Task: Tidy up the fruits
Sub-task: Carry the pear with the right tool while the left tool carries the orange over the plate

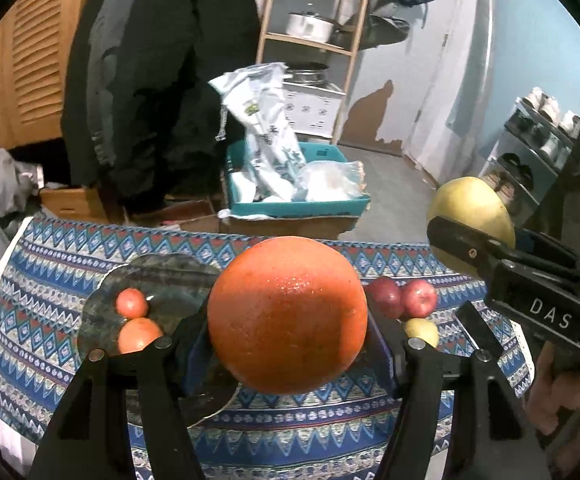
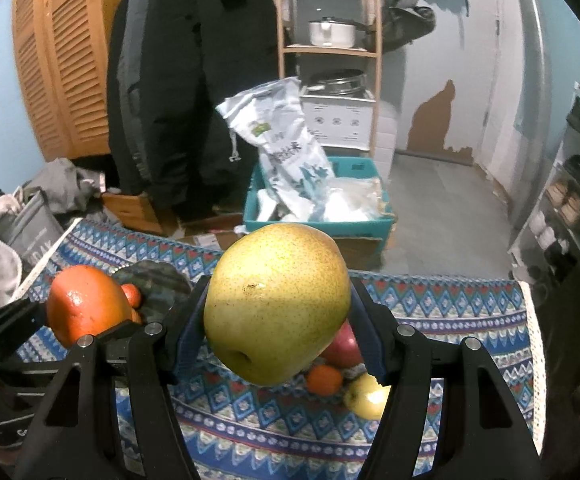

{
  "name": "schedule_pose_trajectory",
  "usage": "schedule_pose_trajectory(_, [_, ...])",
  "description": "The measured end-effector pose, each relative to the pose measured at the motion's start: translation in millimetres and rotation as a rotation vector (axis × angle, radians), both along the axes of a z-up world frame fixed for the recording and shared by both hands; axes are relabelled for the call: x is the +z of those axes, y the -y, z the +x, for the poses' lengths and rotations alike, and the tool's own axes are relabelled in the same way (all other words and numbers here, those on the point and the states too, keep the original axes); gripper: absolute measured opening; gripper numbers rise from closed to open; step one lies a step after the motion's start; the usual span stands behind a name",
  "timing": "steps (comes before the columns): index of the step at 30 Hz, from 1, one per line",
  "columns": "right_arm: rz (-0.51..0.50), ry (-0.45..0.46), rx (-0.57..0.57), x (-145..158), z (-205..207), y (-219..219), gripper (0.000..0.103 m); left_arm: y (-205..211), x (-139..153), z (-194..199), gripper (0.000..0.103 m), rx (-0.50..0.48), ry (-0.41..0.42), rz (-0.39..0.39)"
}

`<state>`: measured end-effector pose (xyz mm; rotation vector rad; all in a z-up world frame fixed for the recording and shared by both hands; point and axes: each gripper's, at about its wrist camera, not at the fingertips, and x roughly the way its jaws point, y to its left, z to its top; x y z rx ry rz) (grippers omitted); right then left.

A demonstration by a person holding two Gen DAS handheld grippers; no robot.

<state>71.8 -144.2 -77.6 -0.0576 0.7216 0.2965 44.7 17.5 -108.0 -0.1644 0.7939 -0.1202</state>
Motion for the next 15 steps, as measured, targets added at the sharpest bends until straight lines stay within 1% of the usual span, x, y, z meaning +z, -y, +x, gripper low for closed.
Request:
schedule_pose_trajectory(9, [-0.017,-0.025,0.064,-8,12,-43,0.066,-43,-11,-2,0.068,0.079,-0.023,-0.009])
schedule_pose_trajectory(15, [0.001,-0.072,0.106,-18,25,-71,0.066,-71,-29,0,0.068,0.138,-0.061,-0.003])
